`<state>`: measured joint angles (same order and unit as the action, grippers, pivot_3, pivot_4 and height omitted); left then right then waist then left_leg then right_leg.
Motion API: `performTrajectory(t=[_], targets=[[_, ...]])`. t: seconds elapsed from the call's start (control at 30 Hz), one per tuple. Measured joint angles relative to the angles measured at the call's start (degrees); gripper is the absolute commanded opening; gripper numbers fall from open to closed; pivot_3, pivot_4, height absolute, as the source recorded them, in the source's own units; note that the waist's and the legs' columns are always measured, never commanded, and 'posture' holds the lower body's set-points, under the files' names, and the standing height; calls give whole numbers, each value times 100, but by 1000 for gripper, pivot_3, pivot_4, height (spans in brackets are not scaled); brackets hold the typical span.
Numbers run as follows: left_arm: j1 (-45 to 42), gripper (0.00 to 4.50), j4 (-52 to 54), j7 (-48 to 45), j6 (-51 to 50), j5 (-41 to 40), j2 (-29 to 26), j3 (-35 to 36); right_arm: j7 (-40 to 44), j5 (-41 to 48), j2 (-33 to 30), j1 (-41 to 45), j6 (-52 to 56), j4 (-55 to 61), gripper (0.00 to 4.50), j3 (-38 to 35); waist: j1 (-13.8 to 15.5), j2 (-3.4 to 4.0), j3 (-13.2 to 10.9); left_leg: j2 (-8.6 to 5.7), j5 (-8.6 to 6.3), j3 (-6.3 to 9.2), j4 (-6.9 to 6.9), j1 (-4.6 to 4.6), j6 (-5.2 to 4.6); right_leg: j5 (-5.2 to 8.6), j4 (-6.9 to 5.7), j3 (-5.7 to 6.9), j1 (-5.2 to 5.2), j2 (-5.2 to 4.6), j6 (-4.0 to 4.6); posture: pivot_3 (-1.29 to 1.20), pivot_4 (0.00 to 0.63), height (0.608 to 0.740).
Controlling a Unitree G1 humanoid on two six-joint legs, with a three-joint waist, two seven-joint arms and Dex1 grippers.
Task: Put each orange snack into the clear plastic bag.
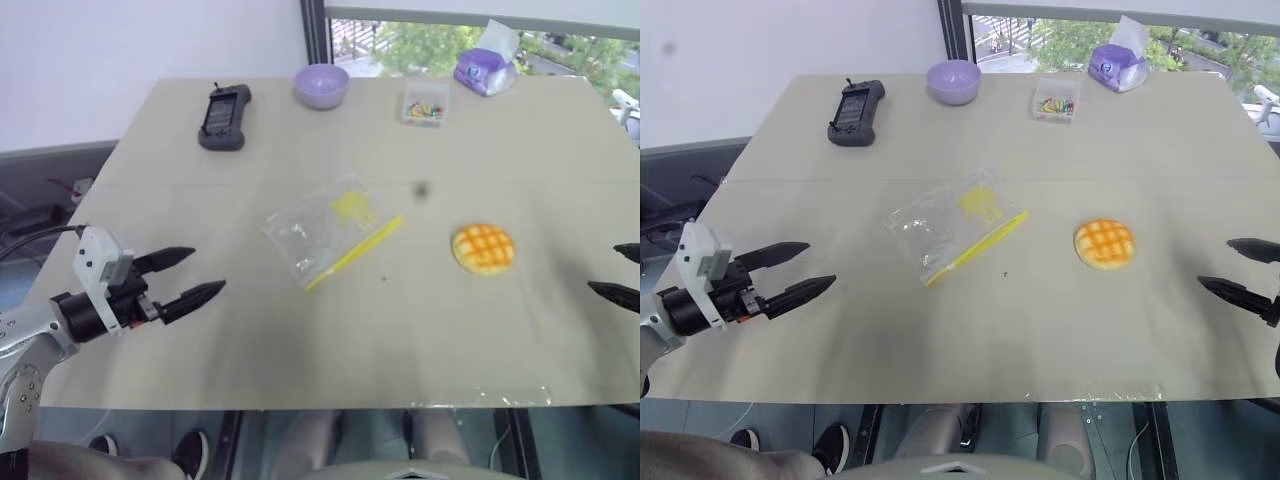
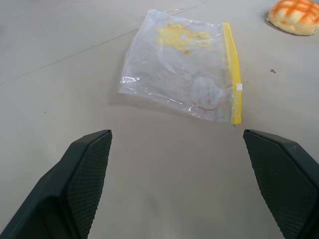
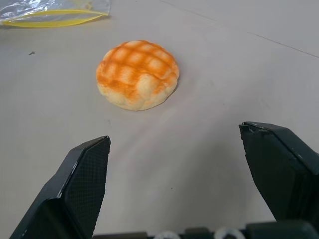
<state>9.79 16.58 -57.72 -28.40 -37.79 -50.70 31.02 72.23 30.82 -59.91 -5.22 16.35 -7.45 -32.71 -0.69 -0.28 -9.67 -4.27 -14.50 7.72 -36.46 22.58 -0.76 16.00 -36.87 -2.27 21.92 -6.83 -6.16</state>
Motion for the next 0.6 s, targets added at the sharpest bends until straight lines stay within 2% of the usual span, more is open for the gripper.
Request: performTrajectory(t=[0.6], targets=[[23, 4462, 99, 53, 246, 181, 108, -22, -16, 70, 34, -176, 240, 320, 4500, -173, 0, 1, 1, 0, 0, -1, -10, -1, 0, -1, -11, -1, -1, 1, 0, 0, 150, 740]])
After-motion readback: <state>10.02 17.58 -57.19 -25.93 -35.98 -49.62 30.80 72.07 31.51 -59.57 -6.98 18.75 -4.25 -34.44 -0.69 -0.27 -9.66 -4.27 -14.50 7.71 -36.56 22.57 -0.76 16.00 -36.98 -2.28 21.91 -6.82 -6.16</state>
